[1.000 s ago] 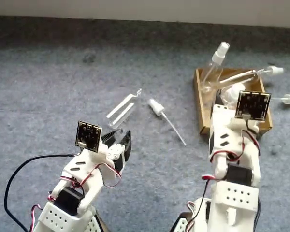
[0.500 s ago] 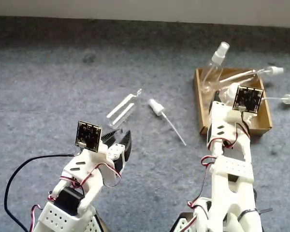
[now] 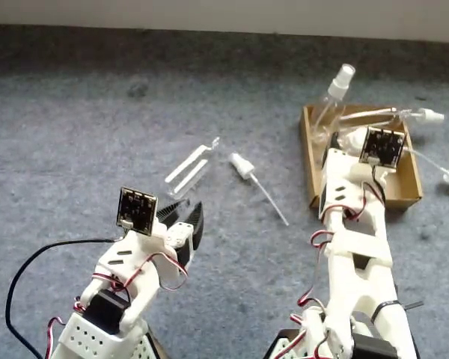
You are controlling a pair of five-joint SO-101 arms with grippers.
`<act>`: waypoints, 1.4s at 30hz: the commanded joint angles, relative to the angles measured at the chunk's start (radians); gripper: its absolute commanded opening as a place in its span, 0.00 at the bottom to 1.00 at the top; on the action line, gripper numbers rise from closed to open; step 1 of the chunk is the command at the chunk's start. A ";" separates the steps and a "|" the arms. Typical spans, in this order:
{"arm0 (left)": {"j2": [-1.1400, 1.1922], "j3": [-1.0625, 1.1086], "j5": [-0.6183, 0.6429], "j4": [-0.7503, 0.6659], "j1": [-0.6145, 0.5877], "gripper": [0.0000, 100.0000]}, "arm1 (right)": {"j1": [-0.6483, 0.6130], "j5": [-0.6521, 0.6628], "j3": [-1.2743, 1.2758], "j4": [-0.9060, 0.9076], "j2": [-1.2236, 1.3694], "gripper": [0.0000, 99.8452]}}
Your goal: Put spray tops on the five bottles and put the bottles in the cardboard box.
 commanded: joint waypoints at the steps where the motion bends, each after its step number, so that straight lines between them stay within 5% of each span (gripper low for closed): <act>1: -0.008 -0.004 -0.005 0.003 -0.016 0.05 | 0.015 -0.005 -0.002 0.004 0.010 0.03; 15: -0.008 -0.004 -0.005 0.005 -0.016 0.05 | 0.005 -0.003 0.044 0.249 -0.343 0.03; 42: -0.008 0.036 -0.005 -0.002 -0.016 0.05 | 0.005 -0.003 0.041 0.079 0.051 0.03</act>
